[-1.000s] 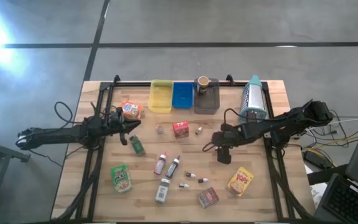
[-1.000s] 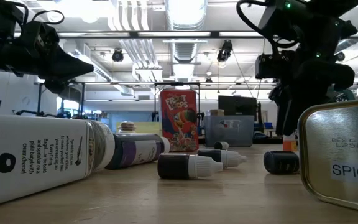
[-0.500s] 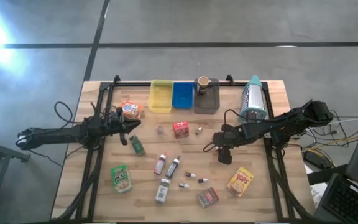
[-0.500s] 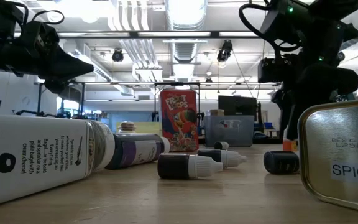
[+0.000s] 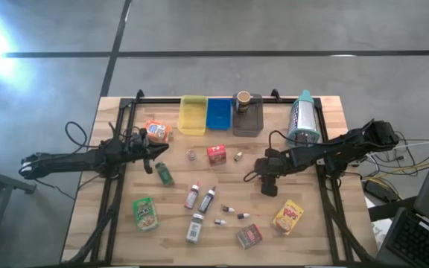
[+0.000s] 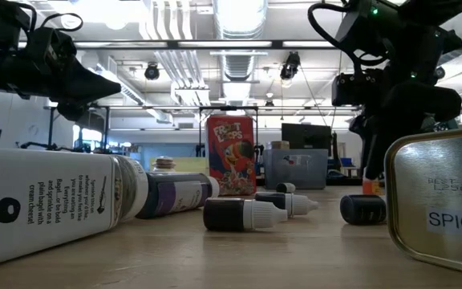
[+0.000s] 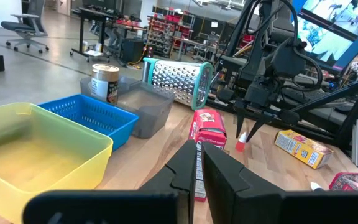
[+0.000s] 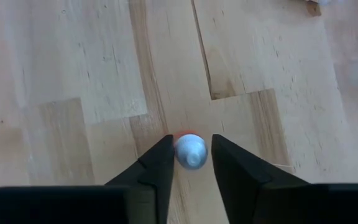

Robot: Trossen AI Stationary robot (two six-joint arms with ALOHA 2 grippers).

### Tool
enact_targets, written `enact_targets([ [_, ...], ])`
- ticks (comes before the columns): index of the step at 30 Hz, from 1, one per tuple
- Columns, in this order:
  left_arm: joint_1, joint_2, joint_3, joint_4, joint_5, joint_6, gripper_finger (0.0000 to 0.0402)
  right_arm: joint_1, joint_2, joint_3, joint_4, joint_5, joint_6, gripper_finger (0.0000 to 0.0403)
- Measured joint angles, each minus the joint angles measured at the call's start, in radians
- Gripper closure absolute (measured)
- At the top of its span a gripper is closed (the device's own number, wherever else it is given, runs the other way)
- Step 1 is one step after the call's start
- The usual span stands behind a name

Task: Pick & Place Kitchen Items
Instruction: Put the small orange food coloring bottle into the blue bin

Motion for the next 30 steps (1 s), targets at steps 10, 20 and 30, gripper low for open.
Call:
enact_targets([
  [10, 0.000, 0.000, 0.000, 0.000, 0.000, 0.000, 0.0371, 0.000, -0.001, 0.000, 0.003, 0.000, 0.000, 0.0347],
  [20, 0.000, 0.000, 0.000, 0.000, 0.000, 0.000, 0.0371, 0.000, -0.001, 0.000, 0.003, 0.000, 0.000, 0.0335],
  [30, 0.000, 0.000, 0.000, 0.000, 0.000, 0.000, 0.0371, 0.000, -0.001, 0.000, 0.003, 0.000, 0.000, 0.0331],
])
